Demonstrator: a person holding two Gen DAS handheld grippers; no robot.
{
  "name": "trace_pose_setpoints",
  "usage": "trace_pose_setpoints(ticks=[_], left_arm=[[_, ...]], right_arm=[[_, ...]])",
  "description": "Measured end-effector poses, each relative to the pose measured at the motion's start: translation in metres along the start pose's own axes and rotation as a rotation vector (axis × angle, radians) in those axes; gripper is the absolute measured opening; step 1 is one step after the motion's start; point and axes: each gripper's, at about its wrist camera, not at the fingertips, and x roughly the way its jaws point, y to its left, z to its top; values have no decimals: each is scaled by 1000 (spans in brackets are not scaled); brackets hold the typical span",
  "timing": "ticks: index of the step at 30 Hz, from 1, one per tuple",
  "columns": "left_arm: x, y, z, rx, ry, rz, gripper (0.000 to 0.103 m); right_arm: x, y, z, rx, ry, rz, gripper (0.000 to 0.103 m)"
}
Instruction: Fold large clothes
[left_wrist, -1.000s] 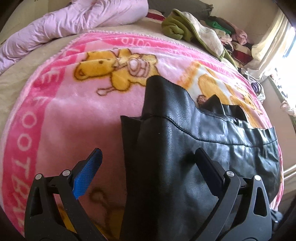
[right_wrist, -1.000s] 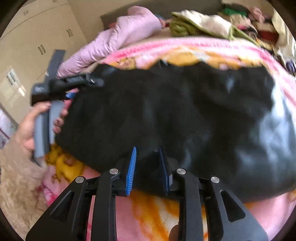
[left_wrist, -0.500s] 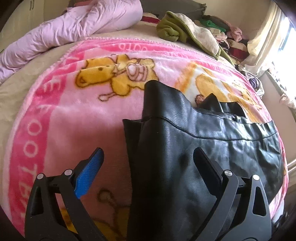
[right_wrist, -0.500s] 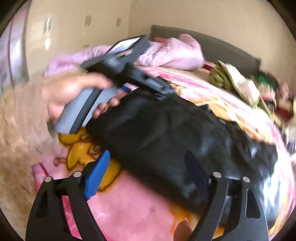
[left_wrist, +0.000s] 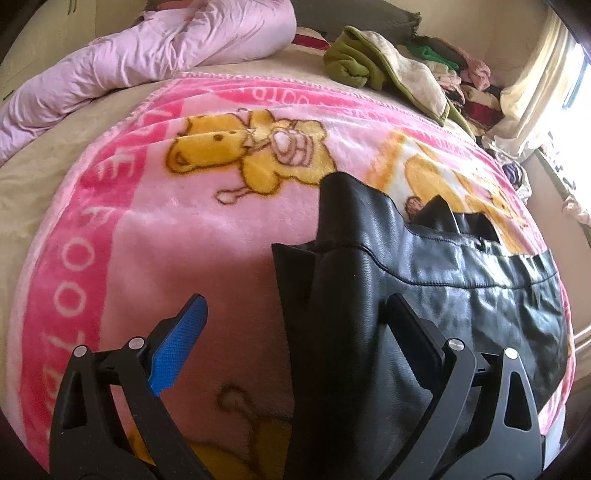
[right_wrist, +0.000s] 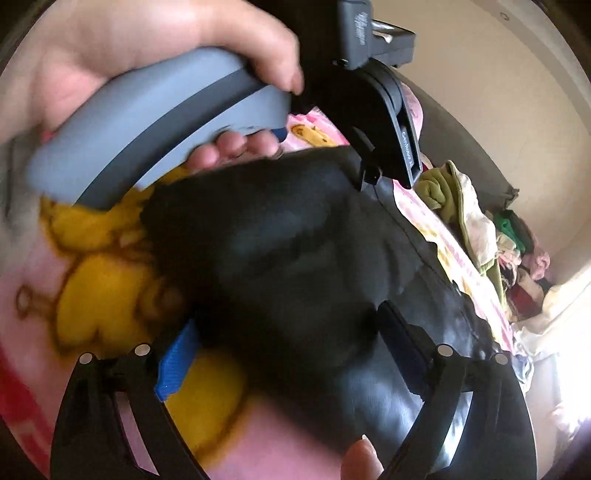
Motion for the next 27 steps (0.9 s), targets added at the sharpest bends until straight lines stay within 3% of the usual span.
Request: trace_pose_setpoints(ticks=[1,3,8,13,18,27], left_arm=[[-1,3,1,-12,-4,-2,90],[-6,11,3,-52,-4,-26,90],[-27,12,3,-114,0,-139,90],[-44,-16,-2,-136,14,-248,90],[-71,-62,2,-132,-26,-295,89],[-126,-171,14,-13,-145,-299,89]], right_arm=[[-3,-1,1,4,-41,-13,82],[-15,0,1,-10,-110,-21,50],[-49,-10,-3,37,-222,-70,28],[-78,-42,-8,122,-290,-89,21],[-111,-73,-20,210,-358,-117,17],[-162,-152,-66,460,-454,-147,15]])
